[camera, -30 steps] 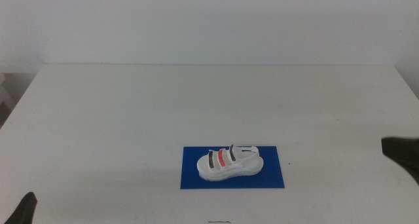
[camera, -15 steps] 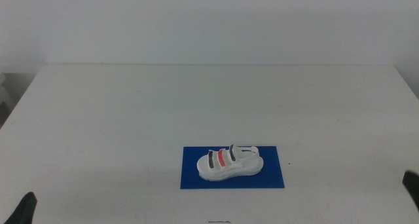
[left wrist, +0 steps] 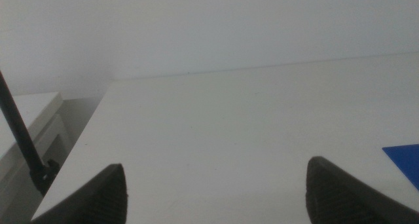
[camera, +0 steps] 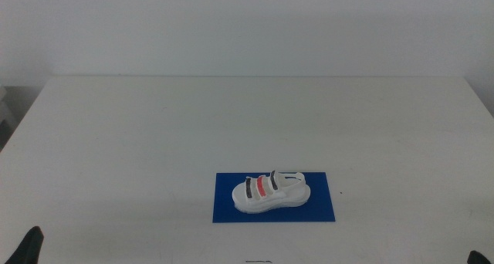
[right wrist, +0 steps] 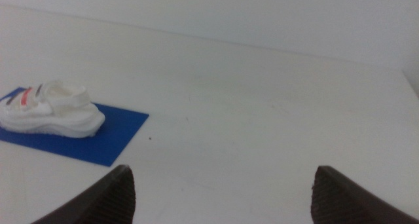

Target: Use one arm to grab the shoe from the table and place it on the mat.

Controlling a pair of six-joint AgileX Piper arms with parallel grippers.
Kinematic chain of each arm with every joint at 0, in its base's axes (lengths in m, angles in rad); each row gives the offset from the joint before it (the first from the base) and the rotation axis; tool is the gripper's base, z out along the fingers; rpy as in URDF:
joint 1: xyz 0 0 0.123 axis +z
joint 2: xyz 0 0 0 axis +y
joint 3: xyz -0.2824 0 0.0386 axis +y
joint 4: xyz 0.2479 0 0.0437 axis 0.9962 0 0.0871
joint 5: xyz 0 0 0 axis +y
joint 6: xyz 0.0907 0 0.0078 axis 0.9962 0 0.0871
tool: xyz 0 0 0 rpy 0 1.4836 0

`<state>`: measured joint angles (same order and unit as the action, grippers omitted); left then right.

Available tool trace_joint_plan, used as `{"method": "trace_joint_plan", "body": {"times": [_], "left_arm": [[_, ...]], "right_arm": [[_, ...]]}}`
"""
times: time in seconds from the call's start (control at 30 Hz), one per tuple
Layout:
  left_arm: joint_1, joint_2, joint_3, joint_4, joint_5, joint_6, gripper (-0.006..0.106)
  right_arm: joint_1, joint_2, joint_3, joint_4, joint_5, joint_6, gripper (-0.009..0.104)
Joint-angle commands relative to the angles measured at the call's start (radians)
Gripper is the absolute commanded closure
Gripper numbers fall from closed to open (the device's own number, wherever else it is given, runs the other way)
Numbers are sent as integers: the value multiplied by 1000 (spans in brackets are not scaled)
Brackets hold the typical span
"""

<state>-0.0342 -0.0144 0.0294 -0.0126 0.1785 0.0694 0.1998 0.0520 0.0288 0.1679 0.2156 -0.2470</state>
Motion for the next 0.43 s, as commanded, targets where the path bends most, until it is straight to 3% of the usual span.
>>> {"method": "trace_joint_plan", "body": {"times": [0.0, 0.4], "left_arm": [[-4, -19, -3, -6, -83, -12, 7], [-4, -19, -3, -6, -83, -12, 7]], "right_arm": [[-2, -19, -18, -12, -70, -9, 15], [-3, -84, -18, -48, -68, -9, 15]]}}
